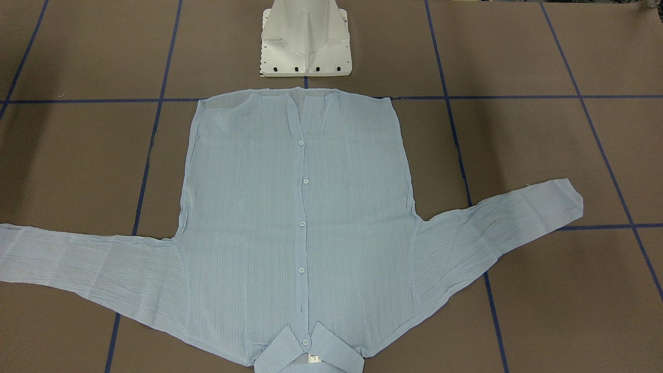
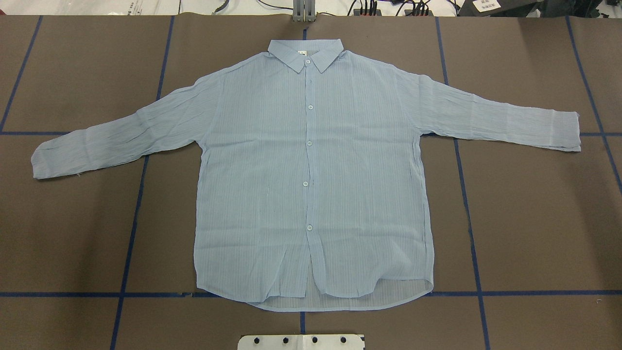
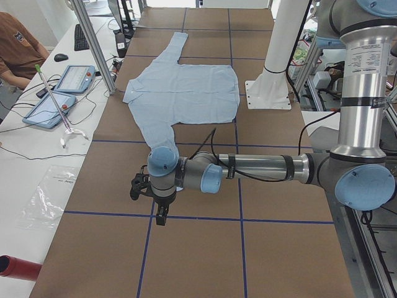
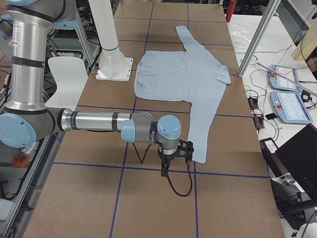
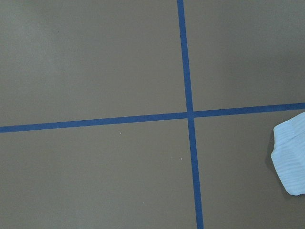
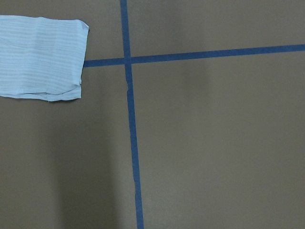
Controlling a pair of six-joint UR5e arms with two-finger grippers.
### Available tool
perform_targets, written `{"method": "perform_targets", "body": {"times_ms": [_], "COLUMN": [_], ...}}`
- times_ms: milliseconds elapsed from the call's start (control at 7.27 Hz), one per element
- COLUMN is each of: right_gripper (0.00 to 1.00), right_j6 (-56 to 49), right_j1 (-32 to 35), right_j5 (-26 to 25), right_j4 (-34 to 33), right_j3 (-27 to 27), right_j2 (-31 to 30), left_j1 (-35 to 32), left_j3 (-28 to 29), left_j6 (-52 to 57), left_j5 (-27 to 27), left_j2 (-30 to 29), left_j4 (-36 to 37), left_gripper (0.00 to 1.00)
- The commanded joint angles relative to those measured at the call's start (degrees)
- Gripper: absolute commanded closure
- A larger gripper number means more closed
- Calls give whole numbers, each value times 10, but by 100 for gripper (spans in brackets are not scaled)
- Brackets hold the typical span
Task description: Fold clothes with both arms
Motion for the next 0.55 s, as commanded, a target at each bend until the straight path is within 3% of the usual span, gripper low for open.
{"method": "perform_targets", "body": {"times_ms": [0,413], "right_gripper": [0,0], "right_j6": [1,2], "right_j1": [-1,-1], "right_j5": [4,3], "right_j4": [0,7], "right_j3": [-1,-5], "right_j2": [1,11], "left_j1": [0,0], "left_j3": [1,-4], "left_j6": [1,5], "left_j5": [2,-2], "left_j2": [0,-2], "left_j4": [-1,-10], "left_gripper": [0,0]}}
